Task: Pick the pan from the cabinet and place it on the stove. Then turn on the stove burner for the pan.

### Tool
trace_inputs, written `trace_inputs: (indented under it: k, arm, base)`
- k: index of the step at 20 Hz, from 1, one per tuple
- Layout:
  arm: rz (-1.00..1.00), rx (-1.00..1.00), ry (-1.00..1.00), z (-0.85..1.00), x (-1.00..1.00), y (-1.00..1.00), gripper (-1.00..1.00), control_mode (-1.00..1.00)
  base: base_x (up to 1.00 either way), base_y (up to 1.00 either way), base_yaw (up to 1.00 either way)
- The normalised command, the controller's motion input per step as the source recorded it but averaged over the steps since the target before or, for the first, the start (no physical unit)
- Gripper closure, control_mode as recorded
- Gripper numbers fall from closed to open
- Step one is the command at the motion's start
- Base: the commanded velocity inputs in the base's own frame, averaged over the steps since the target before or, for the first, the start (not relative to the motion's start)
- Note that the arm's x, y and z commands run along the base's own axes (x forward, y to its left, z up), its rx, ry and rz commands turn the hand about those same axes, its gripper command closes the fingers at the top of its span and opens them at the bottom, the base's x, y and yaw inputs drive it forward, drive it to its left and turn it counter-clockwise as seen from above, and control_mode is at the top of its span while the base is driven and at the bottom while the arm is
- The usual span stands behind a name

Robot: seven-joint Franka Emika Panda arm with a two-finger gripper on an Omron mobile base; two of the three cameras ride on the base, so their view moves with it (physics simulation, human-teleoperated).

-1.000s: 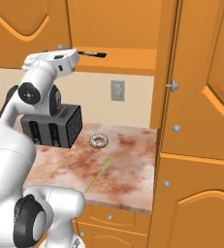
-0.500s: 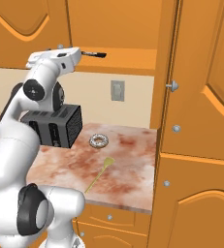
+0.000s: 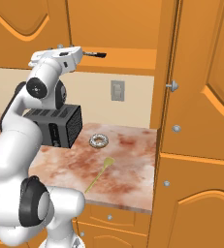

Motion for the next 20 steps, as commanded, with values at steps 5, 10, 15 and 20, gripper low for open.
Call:
trace_inputs:
  k: [5, 10, 15, 20]
  arm:
    - [-0.01, 0.00, 0.00, 0.00, 0.05, 0.08, 1.00, -1.00]
    - [0.00, 0.00, 0.00, 0.00, 0.15, 0.21, 1.00, -1.00]
    - [0.00, 0.00, 0.00, 0.00, 0.11, 0.18, 1.00, -1.00]
    - [0.00, 0.00, 0.03, -0.04, -0.03, 0.15, 1.00, -1.00]
  base:
    - [0.00, 0.00, 0.00]
    - [0.00, 0.00, 0.00]
    - [0.00, 0.00, 0.00]
    - [0.00, 0.00, 0.00]
